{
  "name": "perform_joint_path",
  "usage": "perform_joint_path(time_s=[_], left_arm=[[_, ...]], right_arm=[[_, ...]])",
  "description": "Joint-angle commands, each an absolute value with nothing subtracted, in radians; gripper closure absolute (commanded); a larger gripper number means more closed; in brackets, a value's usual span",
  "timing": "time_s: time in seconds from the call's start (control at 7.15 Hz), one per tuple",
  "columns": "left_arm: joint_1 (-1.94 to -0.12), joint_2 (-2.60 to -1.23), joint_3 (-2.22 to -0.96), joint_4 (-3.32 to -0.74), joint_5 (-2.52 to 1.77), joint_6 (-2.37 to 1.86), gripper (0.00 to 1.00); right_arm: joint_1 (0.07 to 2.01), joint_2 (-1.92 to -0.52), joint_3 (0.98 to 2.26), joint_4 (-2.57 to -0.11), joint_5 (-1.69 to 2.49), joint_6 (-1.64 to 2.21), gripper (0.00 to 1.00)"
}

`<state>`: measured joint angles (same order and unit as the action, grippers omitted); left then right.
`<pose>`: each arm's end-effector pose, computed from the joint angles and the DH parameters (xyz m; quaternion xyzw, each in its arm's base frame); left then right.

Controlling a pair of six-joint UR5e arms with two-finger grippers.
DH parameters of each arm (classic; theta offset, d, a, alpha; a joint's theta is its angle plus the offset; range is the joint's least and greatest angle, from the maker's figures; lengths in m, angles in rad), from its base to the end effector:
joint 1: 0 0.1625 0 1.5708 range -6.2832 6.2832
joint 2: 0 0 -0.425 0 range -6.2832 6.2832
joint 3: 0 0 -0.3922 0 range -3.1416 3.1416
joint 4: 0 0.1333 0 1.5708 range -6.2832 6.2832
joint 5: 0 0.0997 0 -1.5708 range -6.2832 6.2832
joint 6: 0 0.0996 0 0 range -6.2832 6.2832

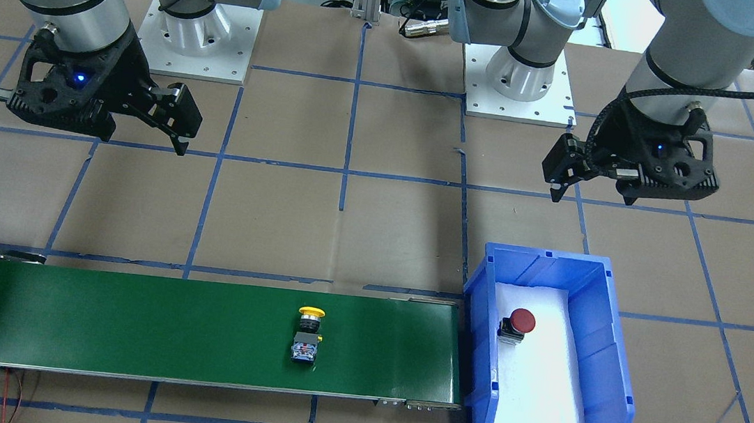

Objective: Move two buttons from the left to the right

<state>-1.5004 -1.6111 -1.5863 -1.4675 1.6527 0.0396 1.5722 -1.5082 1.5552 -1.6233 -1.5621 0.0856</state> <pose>-0.0888 -0.5205 0.4709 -0.0164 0.9987 -0.0214 0.0422 0.1349 -0.5184 0.4692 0.0421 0.9991 -0.0026 0.0045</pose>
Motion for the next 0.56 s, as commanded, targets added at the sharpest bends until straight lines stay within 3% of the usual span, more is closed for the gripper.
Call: perform_joint_path(time_s=[0.0,0.42], left_arm=[[-1.546,-1.614,-1.592,-1.418,1.654,0.018,0.0],[-1.548,-1.615,-1.623,-1.419,1.651,0.015,0.0]], right_arm=[[1.574,-1.508,1.559,-1.624,-1.565,0.086,0.0],[1.574,-1.508,1.56,-1.624,-1.565,0.084,0.0]])
